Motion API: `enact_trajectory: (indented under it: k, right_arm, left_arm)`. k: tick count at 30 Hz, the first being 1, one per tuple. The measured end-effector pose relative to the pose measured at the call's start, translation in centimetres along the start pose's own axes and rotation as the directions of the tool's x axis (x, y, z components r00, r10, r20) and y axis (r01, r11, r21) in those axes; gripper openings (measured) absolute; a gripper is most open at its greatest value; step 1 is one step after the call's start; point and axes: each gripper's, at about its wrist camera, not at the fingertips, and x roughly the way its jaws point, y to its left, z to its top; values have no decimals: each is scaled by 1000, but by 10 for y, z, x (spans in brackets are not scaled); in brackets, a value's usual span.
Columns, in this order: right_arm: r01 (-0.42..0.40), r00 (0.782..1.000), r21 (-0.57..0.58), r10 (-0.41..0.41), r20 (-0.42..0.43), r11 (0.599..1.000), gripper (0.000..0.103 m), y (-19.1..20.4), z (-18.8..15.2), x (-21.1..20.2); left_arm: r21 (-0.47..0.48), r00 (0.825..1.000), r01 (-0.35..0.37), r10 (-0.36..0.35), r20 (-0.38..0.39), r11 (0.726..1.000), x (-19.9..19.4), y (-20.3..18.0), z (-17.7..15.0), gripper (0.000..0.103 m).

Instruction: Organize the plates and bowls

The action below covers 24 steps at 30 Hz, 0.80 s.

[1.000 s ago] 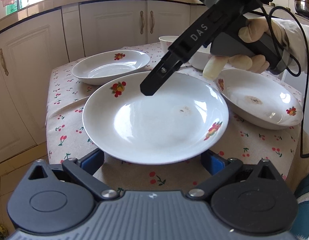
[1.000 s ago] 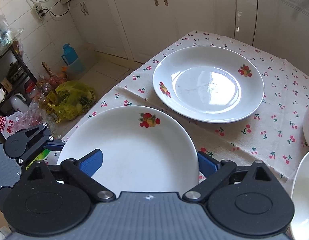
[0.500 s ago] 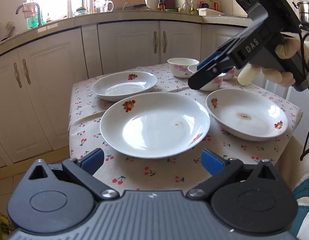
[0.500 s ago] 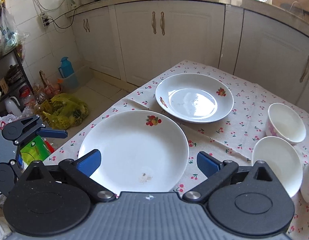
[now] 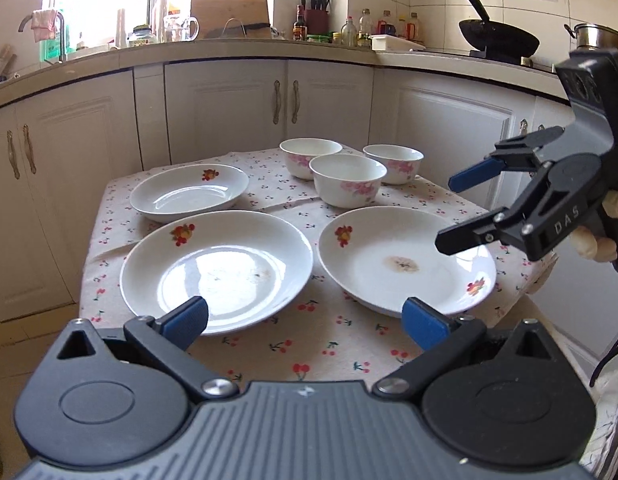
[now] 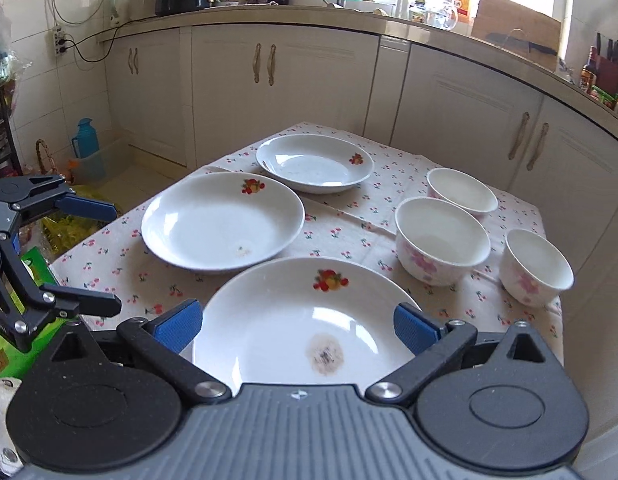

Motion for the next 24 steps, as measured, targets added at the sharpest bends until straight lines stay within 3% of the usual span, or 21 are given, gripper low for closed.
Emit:
enact_trajectory:
  k: [6,11,24]
  right_arm:
    - [51,998,30,-50,-29,998,103,-6,-44,-18]
    - [80,995,22,-79,-53,997,103,-6,-73,-18]
    - [28,998,48,-25,-61,998,103,-10,-90,14]
  left_arm:
    - [-38,1000,-5,6,31,999,3,-17,2,102]
    - [-1,999,-18,18,29,1000,8,-28,9,102]
    - [89,998,51,-47,-46,995,25,-37,32,102]
